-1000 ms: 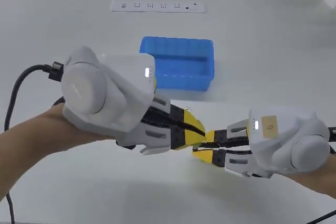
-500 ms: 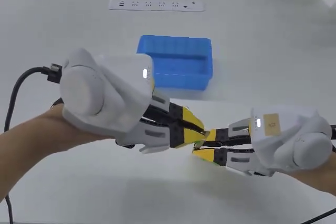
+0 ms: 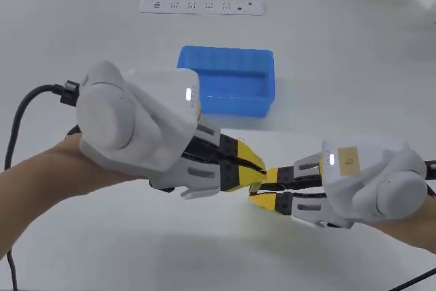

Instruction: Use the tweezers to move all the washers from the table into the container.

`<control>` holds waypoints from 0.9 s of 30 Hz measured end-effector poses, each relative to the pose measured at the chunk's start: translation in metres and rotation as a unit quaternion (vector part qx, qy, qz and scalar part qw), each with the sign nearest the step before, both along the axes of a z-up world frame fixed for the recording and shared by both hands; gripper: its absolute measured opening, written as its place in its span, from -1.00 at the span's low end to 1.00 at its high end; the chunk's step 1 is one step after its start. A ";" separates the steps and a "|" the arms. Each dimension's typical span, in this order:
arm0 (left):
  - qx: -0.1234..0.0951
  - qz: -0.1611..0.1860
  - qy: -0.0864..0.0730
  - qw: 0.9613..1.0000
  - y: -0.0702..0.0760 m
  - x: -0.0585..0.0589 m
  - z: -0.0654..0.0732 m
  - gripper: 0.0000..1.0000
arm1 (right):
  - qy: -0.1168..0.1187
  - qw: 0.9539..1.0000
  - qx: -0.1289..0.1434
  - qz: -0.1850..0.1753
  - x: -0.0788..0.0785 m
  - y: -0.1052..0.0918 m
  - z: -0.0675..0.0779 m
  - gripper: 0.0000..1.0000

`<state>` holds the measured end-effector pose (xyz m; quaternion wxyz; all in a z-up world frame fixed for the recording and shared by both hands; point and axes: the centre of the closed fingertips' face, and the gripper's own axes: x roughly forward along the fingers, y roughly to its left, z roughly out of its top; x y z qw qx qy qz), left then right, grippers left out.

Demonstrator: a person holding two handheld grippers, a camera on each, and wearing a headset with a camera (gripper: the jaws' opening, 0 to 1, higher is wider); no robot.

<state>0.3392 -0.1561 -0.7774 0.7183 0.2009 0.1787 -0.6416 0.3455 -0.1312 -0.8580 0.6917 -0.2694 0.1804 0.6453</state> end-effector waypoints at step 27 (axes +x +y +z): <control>-0.004 0.035 0.001 0.999 0.055 -0.001 0.020 -0.90 | -0.038 0.999 0.022 0.007 0.004 0.047 0.020 -0.79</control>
